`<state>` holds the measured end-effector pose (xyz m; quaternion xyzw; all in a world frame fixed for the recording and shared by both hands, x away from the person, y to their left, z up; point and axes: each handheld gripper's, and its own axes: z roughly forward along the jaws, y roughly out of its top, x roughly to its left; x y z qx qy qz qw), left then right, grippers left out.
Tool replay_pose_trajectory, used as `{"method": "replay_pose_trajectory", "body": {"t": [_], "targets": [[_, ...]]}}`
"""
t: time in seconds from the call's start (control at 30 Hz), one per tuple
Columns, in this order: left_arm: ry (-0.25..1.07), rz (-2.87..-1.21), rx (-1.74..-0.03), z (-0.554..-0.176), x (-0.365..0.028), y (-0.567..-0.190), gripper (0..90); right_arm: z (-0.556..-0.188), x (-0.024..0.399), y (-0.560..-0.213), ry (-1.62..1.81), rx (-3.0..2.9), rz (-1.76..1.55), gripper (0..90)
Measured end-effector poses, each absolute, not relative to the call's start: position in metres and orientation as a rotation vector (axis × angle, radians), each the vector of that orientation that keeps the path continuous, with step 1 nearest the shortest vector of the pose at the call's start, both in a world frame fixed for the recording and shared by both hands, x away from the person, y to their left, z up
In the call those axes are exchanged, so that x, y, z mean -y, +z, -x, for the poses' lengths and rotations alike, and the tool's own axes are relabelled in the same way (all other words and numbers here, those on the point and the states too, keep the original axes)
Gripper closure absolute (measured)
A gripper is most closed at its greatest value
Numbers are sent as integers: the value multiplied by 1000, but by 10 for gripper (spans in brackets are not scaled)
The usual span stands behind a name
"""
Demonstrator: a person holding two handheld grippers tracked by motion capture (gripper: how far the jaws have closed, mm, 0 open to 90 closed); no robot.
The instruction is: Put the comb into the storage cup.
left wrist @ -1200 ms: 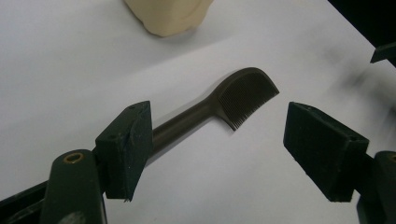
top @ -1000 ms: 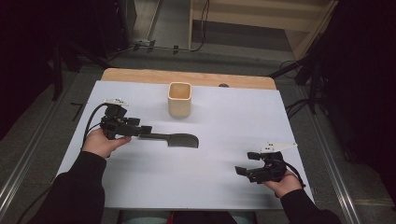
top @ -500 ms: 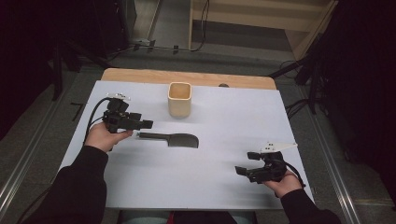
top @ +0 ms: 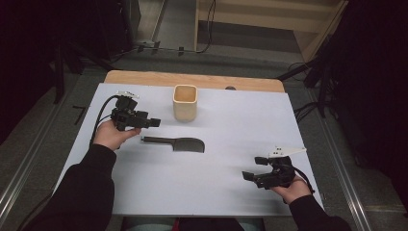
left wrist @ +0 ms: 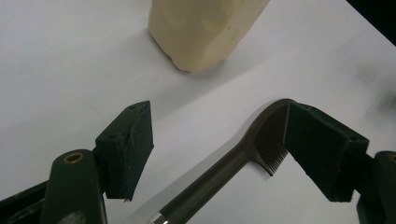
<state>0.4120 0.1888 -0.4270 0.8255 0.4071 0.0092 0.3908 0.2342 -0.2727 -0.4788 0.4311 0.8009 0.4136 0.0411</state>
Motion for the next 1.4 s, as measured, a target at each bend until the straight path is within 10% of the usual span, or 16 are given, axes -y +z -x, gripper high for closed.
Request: {"method": "replay_pose_trajectory", "body": {"t": [0.53, 0.9, 1.4], "targets": [[34, -2124, -1022, -411, -181, -436, 388, -234, 273, -479, 1265, -2452, -1316, 137], [29, -2143, -1016, -408, -176, -448, 900, -233, 273, -479, 1261, -2454, -1315, 137], [-8, -2228, -1058, -414, -179, -476, 900, -233, 272, -479, 1261, -2461, -1316, 137]]}}
